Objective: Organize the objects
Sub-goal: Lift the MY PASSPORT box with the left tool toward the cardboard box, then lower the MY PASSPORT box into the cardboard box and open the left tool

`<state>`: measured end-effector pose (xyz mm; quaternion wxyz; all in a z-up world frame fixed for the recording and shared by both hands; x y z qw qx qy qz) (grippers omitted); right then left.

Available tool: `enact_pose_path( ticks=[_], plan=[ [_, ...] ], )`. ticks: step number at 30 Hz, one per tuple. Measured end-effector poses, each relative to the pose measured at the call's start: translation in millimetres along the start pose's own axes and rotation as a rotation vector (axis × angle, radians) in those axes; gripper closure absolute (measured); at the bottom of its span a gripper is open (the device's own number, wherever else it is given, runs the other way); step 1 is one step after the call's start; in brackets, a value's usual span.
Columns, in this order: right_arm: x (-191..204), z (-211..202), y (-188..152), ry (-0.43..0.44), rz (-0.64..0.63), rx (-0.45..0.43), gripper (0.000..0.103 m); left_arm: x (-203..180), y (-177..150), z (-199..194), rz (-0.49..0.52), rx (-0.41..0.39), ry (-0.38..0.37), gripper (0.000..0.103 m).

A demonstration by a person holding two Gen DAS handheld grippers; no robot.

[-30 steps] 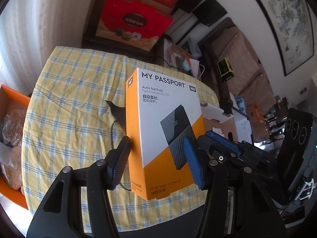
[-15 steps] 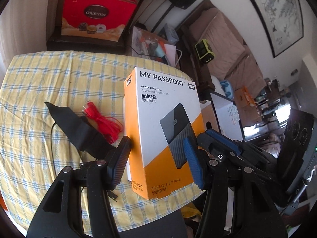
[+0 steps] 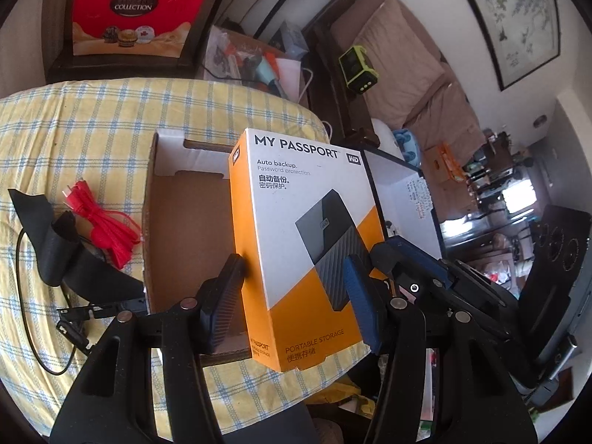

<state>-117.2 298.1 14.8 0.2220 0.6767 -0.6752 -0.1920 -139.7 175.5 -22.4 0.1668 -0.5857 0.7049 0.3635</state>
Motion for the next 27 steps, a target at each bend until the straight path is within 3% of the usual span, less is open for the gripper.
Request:
enact_pose_path(
  ticks=[12, 23, 25, 27],
  plan=[
    [-55, 17, -7, -0.038, 0.060, 0.023, 0.082, -27, 9, 49, 0.016, 0.042, 0.000, 0.051],
    [-89, 47, -21, -0.063, 0.098, 0.072, 0.082, -24, -4, 92, -0.006, 0.114, -0.012, 0.051],
    [-89, 52, -25, -0.029, 0.102, 0.086, 0.092, -24, -6, 98, -0.016, 0.133, -0.033, 0.053],
    [-84, 57, -27, 0.001, 0.104, 0.098, 0.092, -24, -7, 101, -0.008, 0.138, -0.026, 0.053]
  ],
)
Point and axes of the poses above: each gripper's, at about its wrist camera, not at the fingertips, and z roughly the way its jaws point, x to its left, y to its top, the point moved 6 cm from there along z, roughly the way its jaws point, and after that the axes turned 7 degrees about -y, right-handed, at the moved point
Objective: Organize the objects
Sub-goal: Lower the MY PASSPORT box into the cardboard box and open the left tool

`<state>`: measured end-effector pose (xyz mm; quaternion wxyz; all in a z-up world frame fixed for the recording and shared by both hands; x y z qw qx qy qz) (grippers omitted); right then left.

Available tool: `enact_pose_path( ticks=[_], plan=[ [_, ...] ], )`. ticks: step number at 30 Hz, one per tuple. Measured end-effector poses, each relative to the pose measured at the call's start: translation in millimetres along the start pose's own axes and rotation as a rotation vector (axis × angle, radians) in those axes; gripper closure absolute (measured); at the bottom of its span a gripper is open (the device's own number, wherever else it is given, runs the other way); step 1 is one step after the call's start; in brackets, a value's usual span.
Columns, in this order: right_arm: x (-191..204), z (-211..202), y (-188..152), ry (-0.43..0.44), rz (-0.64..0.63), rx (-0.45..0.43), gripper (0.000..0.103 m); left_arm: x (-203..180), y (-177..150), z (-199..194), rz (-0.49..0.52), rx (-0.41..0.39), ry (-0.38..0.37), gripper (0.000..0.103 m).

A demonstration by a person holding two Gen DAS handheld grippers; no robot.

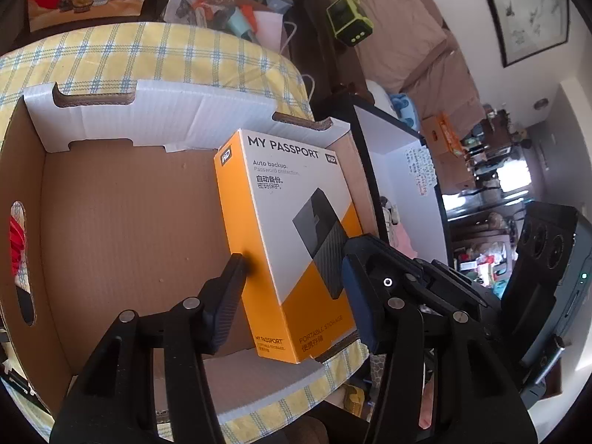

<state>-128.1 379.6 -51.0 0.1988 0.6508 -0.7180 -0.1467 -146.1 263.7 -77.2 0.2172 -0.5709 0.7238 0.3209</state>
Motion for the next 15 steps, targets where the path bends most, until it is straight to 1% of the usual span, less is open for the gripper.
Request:
enact_pose_path(
  ticks=[2, 4, 9, 11, 13, 15],
  plan=[
    [6, 3, -3, -0.038, -0.035, -0.005, 0.091, -1, -1, 1, 0.015, 0.001, 0.017, 0.053],
    [10, 4, -5, -0.053, -0.051, -0.008, 0.091, 0, -1, 3, 0.015, 0.010, 0.023, 0.053],
    [6, -3, -6, -0.046, -0.036, -0.020, 0.089, 7, -2, 4, -0.020, 0.030, 0.002, 0.052],
    [2, -8, -6, -0.047, -0.022, -0.029, 0.089, 9, -4, 1, -0.018, 0.033, -0.002, 0.046],
    [-3, -12, -5, -0.053, -0.015, -0.036, 0.088, 11, -4, -5, -0.013, 0.025, -0.003, 0.037],
    [-8, -15, -5, -0.058, -0.002, -0.043, 0.084, 13, -5, -15, -0.007, 0.013, 0.000, 0.033]
  ],
)
Point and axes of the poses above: each gripper's, at about its wrist camera, not at the fingertips, and z roughly the way its jaws point, x to its left, y to its top, the point moved 6 cm from there along z, roughly the way its jaws point, and after that the axes turned 7 degrees about -y, right-handed, at the moved point
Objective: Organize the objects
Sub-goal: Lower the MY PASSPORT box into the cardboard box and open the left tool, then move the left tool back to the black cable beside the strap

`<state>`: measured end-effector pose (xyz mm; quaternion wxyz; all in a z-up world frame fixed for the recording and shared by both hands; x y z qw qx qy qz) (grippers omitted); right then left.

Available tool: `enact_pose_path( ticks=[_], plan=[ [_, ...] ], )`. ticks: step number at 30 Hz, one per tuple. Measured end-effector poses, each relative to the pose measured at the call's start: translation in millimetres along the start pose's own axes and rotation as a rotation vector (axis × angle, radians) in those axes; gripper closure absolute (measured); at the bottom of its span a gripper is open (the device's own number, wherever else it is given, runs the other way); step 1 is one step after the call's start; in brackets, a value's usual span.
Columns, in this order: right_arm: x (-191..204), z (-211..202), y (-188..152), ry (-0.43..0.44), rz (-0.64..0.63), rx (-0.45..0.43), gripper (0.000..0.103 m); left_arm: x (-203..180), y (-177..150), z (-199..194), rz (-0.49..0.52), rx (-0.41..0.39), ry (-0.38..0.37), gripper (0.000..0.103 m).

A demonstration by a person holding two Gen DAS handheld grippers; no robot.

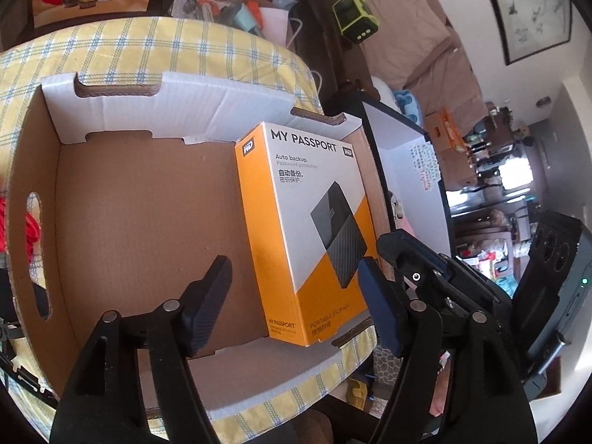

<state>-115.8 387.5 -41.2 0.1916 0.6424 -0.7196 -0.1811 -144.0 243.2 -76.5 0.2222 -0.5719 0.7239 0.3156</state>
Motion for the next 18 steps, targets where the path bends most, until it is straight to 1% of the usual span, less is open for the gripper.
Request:
enact_pose_path(
  ticks=[1, 3, 4, 6, 7, 8, 9, 10, 11, 14, 18],
  plan=[
    [-2, -1, 0, 0.001, 0.008, -0.001, 0.082, 0, 0, -5, 0.006, -0.005, 0.000, 0.031],
    [-3, -4, -1, 0.007, 0.015, -0.005, 0.082, 0, -1, -17, 0.029, -0.019, 0.010, 0.027],
    [-2, -6, -1, 0.011, 0.016, -0.007, 0.082, 0, -1, -24, 0.046, -0.026, 0.023, 0.024],
    [0, -10, -2, 0.018, 0.014, -0.017, 0.078, 0, -3, -38, 0.083, -0.045, 0.063, 0.018],
    [2, -13, -1, 0.017, 0.013, -0.026, 0.071, 1, -5, -46, 0.102, -0.053, 0.088, 0.014],
    [1, -15, -1, 0.009, 0.013, -0.033, 0.058, 2, -6, -53, 0.118, -0.063, 0.112, 0.012],
    [1, -17, 0, -0.006, 0.014, -0.041, 0.050, 4, -7, -61, 0.130, -0.076, 0.134, 0.010],
    [-1, -20, 1, -0.024, 0.014, -0.051, 0.038, 7, -8, -69, 0.137, -0.091, 0.157, 0.009],
    [-2, -21, 2, -0.036, 0.013, -0.058, 0.035, 11, -9, -79, 0.141, -0.107, 0.177, 0.008],
    [-12, -21, 2, -0.070, 0.026, -0.056, 0.035, 27, -11, -107, 0.137, -0.149, 0.224, 0.006],
    [-27, -12, 0, -0.085, 0.065, -0.034, 0.035, 58, -10, -138, 0.110, -0.201, 0.283, 0.005]
  ],
)
Point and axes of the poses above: each gripper's, at about its wrist camera, not at the fingertips, and z roughly the way its jaws point, x to its left, y to its top, the point moved 6 cm from there along z, roughly the way its jaws point, and after that the axes turned 7 degrees about -y, right-handed, at the moved point
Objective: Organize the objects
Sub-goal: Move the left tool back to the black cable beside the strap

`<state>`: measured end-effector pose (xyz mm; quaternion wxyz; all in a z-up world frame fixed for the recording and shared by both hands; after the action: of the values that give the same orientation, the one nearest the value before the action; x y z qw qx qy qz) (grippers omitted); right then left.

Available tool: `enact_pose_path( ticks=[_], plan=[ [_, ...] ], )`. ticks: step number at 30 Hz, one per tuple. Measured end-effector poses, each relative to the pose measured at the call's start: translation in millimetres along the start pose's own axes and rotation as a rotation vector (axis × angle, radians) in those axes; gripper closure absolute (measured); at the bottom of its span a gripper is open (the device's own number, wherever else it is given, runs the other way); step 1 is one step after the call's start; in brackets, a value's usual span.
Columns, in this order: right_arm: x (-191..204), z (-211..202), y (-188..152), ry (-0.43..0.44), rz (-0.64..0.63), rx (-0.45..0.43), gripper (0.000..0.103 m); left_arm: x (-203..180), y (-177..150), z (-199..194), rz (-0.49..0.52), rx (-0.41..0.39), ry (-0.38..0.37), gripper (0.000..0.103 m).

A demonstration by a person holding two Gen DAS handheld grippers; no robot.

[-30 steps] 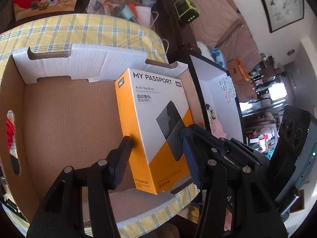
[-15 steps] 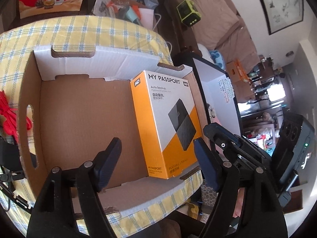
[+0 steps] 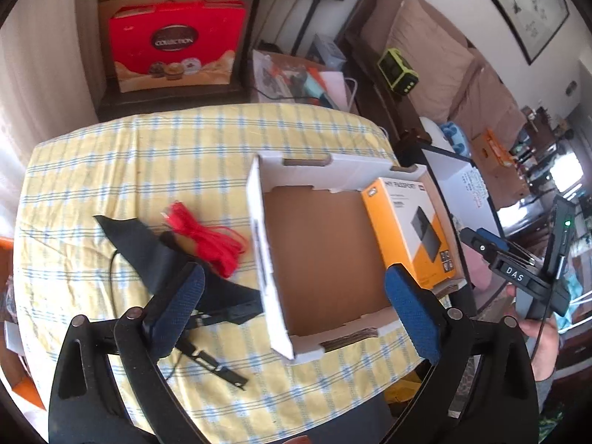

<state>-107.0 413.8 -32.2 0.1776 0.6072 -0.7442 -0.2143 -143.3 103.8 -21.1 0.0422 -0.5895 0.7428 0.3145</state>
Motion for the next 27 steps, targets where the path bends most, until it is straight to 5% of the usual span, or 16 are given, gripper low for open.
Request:
enact_pose_path(
  ticks=[7, 14, 19, 27],
  plan=[
    [-6, 17, -8, -0.030, 0.022, 0.021, 0.035, 64, -12, -9, -0.084, -0.001, 0.055, 0.003],
    [3, 28, -14, -0.015, 0.012, 0.039, 0.035, 87, -42, -4, -0.063, 0.046, 0.073, 0.004],
    [5, 31, -13, 0.002, 0.019, 0.042, 0.035, 98, -65, 5, -0.083, 0.095, 0.046, 0.012],
    [-1, 29, -16, 0.007, 0.029, 0.053, 0.037, 99, -77, 20, -0.081, 0.126, 0.051, 0.043]
  ],
)
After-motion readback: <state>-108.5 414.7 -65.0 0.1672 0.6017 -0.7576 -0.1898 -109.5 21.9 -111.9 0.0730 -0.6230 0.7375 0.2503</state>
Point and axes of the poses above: each gripper's, at about its wrist camera, not at the fingertips, and z roughly the way its jaws point, x to its left, y to its top, the point moved 6 cm from there along z, roughly the way its jaws point, and after that the axes turned 7 degrees about -y, right-handed, at the moved point
